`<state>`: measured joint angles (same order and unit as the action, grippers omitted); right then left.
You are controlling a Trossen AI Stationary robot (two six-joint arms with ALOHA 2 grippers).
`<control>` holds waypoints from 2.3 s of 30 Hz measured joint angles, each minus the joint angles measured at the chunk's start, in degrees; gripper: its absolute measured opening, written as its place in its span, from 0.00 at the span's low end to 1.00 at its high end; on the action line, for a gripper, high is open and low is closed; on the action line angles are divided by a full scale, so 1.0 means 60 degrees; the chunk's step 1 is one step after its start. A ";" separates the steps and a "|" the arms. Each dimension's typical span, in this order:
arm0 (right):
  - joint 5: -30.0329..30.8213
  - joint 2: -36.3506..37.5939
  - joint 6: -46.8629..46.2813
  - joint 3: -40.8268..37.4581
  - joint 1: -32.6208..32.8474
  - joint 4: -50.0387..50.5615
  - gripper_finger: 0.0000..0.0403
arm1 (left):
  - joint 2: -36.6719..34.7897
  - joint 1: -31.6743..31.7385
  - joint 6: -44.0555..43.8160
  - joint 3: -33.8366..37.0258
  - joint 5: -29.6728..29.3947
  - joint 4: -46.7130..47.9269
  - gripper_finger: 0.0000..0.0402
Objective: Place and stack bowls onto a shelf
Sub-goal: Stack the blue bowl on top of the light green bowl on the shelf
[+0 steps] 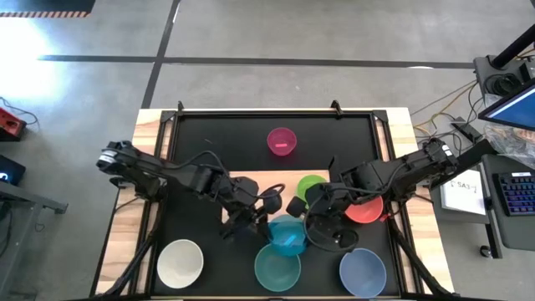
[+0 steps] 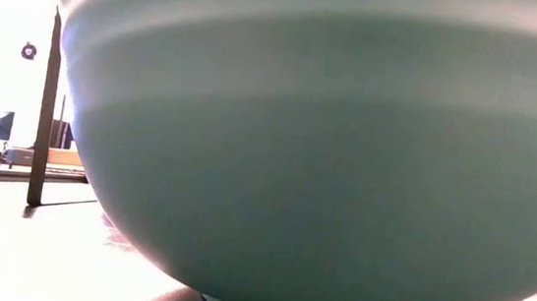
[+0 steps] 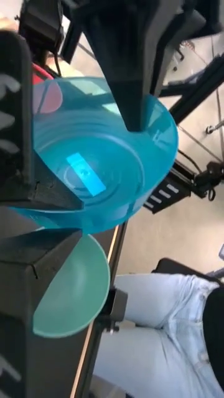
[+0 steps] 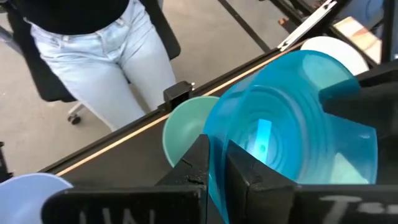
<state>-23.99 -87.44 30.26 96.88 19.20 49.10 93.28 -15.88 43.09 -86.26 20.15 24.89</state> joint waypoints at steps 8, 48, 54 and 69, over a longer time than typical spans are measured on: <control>0.0252 0.0018 -0.0016 -0.0011 -0.0015 0.0389 0.02 | -0.0238 0.0191 -0.0026 -0.0060 -0.0245 -0.0322 0.24; 0.2488 0.0047 -0.3406 -0.2590 -0.3506 0.3014 0.02 | -0.0664 0.0616 -0.3820 -0.2310 -0.5546 0.6185 0.30; 0.2506 0.0051 -0.3745 -0.2841 -0.3186 0.2977 0.02 | -0.0664 0.0616 -0.4064 -0.2302 -0.5546 0.6545 0.30; 0.3084 0.0062 -0.4706 -0.2954 -0.1804 0.2712 0.02 | -0.0672 0.0616 -0.4199 -0.2299 -0.5546 0.6600 0.30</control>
<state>-5.49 -87.07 2.03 79.16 8.38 65.38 89.25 -12.19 17.89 -100.05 -13.13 64.49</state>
